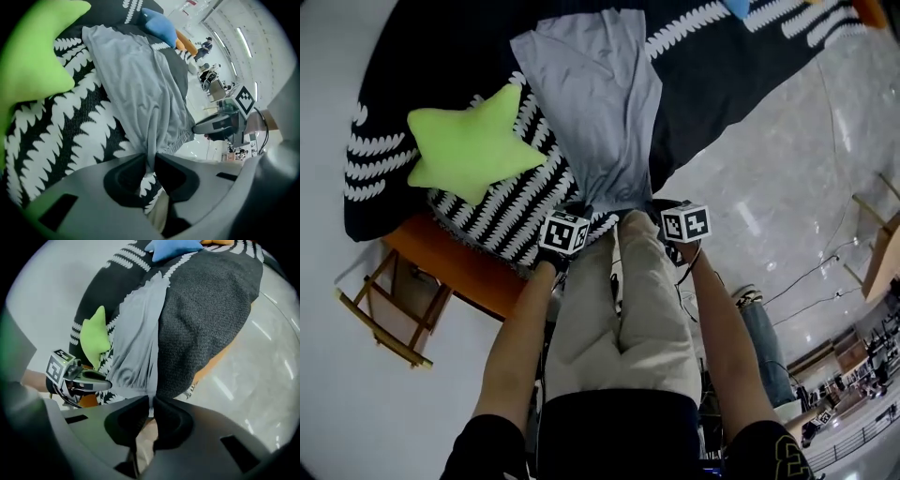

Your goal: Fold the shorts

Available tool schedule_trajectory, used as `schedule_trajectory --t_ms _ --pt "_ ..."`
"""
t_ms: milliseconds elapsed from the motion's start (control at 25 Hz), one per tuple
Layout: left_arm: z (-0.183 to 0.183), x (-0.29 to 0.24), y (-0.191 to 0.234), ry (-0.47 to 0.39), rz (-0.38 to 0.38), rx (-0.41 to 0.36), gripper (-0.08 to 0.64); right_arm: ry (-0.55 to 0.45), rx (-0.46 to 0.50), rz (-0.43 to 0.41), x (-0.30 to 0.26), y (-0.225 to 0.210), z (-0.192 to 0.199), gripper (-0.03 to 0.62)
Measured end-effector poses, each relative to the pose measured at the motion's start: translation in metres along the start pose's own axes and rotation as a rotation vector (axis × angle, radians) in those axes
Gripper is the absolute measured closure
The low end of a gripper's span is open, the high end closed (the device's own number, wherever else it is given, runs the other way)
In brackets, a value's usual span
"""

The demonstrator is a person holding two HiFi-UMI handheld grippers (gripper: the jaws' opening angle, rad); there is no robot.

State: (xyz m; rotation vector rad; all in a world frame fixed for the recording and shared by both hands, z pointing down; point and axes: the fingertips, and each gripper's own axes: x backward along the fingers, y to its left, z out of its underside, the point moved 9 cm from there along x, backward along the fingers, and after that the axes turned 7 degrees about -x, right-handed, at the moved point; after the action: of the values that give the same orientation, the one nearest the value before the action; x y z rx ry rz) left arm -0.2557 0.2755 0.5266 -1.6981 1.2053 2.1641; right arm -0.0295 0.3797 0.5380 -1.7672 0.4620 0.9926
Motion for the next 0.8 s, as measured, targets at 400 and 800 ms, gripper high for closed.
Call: schedule_trajectory --t_ms 400,800 --pt "-0.042 0.083 0.064 -0.187 0.032 0.064 0.236 -0.14 0.006 -0.019 0.051 -0.002 -0.069 0.388" --pt "-0.156 0.087 0.151 -0.369 -0.023 0.161 0.236 -0.355 0.067 -0.041 0.01 0.066 -0.223 0.418"
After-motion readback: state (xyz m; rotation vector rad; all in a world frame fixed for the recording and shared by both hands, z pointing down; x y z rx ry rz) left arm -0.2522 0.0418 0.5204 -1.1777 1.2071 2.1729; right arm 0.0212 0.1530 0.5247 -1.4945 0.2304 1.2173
